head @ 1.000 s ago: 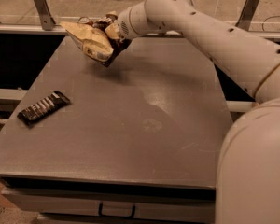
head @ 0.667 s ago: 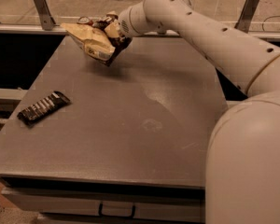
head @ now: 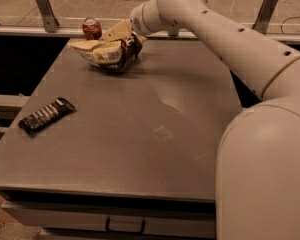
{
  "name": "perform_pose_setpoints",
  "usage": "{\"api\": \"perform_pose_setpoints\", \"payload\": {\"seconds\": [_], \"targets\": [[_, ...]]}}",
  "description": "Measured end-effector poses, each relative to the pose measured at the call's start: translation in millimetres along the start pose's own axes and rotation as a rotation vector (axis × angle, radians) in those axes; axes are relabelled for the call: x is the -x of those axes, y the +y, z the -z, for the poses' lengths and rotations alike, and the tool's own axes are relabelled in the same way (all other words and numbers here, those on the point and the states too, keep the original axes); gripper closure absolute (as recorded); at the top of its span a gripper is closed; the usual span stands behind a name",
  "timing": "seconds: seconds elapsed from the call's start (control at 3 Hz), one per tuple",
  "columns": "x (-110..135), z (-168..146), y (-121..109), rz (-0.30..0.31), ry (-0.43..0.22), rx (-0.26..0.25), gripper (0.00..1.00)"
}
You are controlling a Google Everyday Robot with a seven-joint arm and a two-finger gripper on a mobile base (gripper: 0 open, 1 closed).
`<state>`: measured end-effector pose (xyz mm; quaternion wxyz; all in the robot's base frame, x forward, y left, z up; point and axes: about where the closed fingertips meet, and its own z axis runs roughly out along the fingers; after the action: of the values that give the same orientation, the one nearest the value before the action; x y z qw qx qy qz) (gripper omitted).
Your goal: Move brown chip bag near coke can
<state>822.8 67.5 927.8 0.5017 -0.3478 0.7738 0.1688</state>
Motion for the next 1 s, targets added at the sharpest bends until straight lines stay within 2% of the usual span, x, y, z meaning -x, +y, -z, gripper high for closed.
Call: {"api": "perform_pose_setpoints", "payload": {"seconds": [0.33, 0.67, 1.0], "targets": [[11.3, 28.8, -22.8, 0.003, -0.047, -0.026, 0.0], [11.1, 78.2, -57.8, -0.012, -0.104, -0.003, 0.0], [18.6, 180.9, -111.5, 0.043, -0.198, -0.015, 0.0]]}}
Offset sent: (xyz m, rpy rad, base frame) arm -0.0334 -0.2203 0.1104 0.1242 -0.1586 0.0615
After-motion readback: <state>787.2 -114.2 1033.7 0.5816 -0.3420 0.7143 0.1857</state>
